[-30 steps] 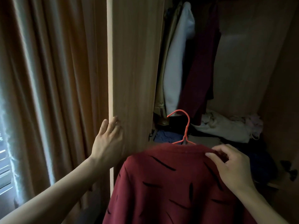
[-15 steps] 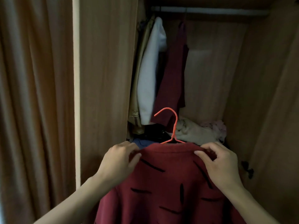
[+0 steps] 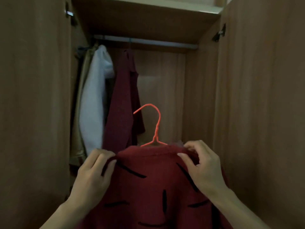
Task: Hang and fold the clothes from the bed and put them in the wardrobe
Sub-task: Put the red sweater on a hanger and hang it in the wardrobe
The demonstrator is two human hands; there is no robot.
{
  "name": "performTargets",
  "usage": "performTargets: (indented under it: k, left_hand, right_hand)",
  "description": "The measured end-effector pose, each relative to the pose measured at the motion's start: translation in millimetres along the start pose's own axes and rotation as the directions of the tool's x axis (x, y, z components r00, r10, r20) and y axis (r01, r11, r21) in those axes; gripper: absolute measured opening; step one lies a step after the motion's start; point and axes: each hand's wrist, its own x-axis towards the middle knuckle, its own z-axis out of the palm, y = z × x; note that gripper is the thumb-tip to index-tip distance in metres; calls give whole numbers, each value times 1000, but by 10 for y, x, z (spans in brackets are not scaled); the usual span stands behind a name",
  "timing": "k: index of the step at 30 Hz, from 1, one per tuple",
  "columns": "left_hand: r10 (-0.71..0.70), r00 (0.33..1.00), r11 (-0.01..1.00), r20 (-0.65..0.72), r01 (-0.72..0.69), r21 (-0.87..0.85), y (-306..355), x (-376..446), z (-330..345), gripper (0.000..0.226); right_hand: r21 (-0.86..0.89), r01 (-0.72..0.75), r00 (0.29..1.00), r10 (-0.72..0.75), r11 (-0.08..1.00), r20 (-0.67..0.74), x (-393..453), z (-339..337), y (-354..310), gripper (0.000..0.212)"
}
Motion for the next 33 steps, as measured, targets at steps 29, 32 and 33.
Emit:
performTargets:
  k: [29,32,33]
  left_hand:
    - [306,888,951,-344,-305,58,-862,2598,2551,7]
    - [309,886,946,-347,-325,14,-1127,2778,2828,6]
    - [311,886,943,-344,-333,-4,-1213,2858,2922,5]
  right_hand:
    - [-348,125,931,-231,929,-283,2332,280,2028,17]
    - [-408,149,919,-278,901,-278,2515,463,2165,16]
    - [-432,147,917,-287,890,-277,2591,511,2204,16]
